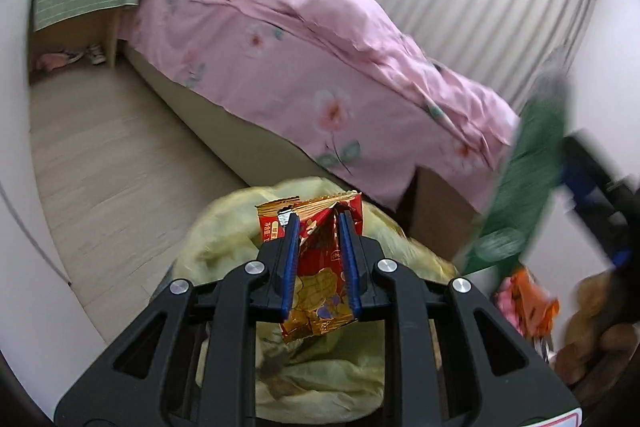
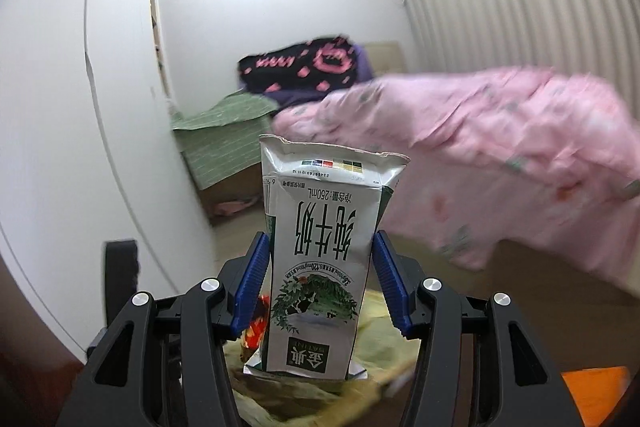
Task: Collect trash
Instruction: 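Drop the red wrapper and milk carton into the yellow bin with both grippers, then grasp the orange bag with the left gripper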
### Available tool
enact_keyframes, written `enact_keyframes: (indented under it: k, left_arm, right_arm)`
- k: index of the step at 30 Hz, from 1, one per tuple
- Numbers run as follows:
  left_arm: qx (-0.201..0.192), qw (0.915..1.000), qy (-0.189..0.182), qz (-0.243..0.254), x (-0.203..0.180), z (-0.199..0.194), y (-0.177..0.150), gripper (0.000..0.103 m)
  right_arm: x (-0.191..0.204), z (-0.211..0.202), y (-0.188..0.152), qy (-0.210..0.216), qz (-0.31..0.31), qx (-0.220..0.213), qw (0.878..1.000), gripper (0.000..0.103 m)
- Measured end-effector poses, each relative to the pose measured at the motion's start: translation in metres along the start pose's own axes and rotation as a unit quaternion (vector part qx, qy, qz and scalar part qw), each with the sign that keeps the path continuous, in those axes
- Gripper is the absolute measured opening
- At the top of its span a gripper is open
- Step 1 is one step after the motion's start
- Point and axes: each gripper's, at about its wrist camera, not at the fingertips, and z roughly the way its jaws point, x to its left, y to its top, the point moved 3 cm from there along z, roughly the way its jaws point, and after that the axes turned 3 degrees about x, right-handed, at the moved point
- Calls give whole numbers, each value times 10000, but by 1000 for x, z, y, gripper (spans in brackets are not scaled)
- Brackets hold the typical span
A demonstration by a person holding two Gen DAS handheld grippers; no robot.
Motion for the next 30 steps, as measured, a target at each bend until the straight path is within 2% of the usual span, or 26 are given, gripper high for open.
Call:
enact_keyframes:
  k: [4, 5, 6, 8, 11, 13, 15, 17, 19, 25, 30]
  left_arm:
    - [-18, 10000, -19, -15, 1, 1, 3, 19]
    - [48, 10000, -6, 14, 1, 4, 2, 19]
    - [92, 10000, 0, 39, 1, 6, 0, 19]
    - [173, 9998, -10, 48, 1, 9, -3, 19]
    - [330, 9994, -94, -33, 2, 17, -5, 19]
    - [463, 9985, -264, -116, 1, 19, -6, 21]
    - [533, 9975, -416, -207, 1, 19, -6, 30]
    - [601, 9963, -577, -222, -3, 18, -8, 54]
    - [529, 9970, -535, -151, -6, 14, -10, 63]
    - [220, 9993, -293, -29, -17, -12, -5, 70]
    - [23, 9990, -385, 206, -43, -37, -4, 77]
  right_arm:
    - [-16, 43, -29, -71, 195, 827, 9964, 49]
    - [-20, 47, -40, -159, 187, 1034, 9943, 31]
    - [-22, 47, -48, -252, 147, 1199, 9924, 21]
    - [-27, 44, -59, -474, 79, 1350, 9897, 20]
    - [-30, 42, -64, -546, 80, 1403, 9886, 20]
    - [-30, 36, -67, -624, 52, 1355, 9888, 20]
    - [-27, 25, -68, -727, 44, 1284, 9890, 20]
    - [-27, 13, -65, -862, 3, 1182, 9892, 20]
    - [-27, 0, -63, -977, -20, 1114, 9890, 22]
    - [-28, -51, -47, -1253, 177, 665, 9897, 22]
    - [-23, -99, -30, -1370, 282, 260, 9898, 23]
